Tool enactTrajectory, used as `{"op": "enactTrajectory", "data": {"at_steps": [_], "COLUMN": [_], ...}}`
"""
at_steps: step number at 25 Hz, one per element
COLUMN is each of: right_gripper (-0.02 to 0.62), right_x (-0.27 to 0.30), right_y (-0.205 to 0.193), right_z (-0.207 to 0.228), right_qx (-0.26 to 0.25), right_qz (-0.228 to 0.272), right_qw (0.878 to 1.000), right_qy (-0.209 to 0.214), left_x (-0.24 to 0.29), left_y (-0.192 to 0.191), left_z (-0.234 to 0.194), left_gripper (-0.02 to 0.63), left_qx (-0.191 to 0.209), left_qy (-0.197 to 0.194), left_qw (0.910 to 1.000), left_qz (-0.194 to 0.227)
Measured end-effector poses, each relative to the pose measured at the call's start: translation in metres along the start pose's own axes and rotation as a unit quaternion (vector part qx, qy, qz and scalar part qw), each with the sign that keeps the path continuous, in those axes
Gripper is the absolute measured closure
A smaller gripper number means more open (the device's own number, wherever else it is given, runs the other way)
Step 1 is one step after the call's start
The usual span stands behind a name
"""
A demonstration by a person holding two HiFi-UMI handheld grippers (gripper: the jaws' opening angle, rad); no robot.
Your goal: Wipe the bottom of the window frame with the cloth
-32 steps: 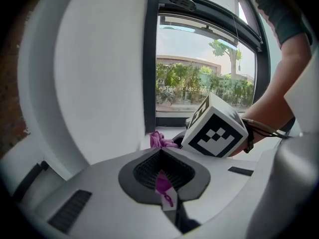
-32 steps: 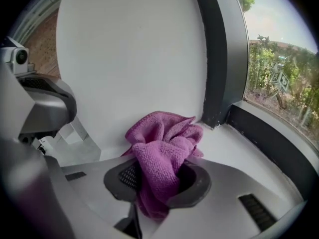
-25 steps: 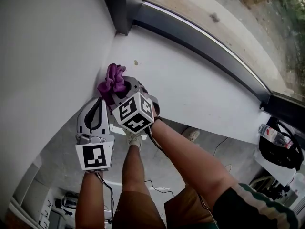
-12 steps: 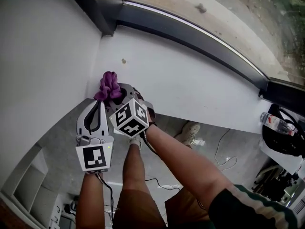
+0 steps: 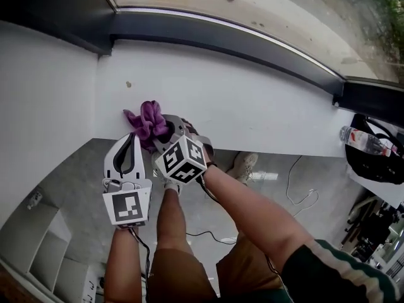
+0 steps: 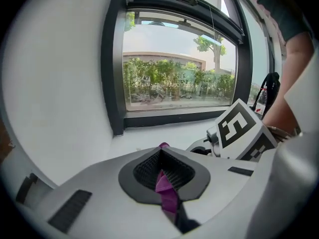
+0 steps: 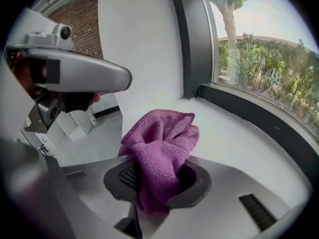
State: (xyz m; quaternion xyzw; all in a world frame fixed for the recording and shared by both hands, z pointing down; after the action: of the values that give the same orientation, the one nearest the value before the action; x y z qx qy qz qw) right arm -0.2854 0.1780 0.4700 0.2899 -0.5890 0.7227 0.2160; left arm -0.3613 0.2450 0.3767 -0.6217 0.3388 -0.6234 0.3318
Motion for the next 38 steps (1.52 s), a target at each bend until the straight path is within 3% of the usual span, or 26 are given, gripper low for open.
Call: {"op": "enactTrajectory", "data": {"at_steps": [4,9,20,38], "right_gripper": [0.483,0.483,0.483,0.482], "right_x": [-0.030,-0.066,-0.125,-0.222], "right_y": [-0.025,-0.056,-0.107,-0.190], "right_z": [0.011,0.027,0.052,0.094], "right_qx": [0.003,0.010,0.065,0.113], "right_qz": [-0.007,-0.010,-0.009,0.000], "right_qw": [1.000,1.000,0.996,0.987], "right_qy": [-0.008,-0.018,-0.068,-0.113], "left_x": [0.009,0.024,0.058,0.096], "left_y": [0.004,0.015,0.031,0.053], "left_z": [0.026,0.064,0.147,0.284], "left_gripper": [0.598,0.598,0.598,0.597], "left_qx": [0.007,0.042,0.081,0.146], "left_qy": [-0.021,-0.050,-0.109,-0.194], "left_qw": [0.9997,0.9979,0.9907,0.9699], "left_qz": [-0.003,-0.004,-0.009,-0.015]}}
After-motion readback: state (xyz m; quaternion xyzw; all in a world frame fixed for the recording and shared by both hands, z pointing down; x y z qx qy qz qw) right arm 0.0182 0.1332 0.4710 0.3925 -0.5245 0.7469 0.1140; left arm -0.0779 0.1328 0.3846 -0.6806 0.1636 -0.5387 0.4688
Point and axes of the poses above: the fingertips, and each gripper's own axes: x forward along the fingers, z to its right, y out of its top, the point moved 8 cm from there along -x, backward along the fingers, and after that the axes turned 5 degrees about z, right-handed, at the moved point
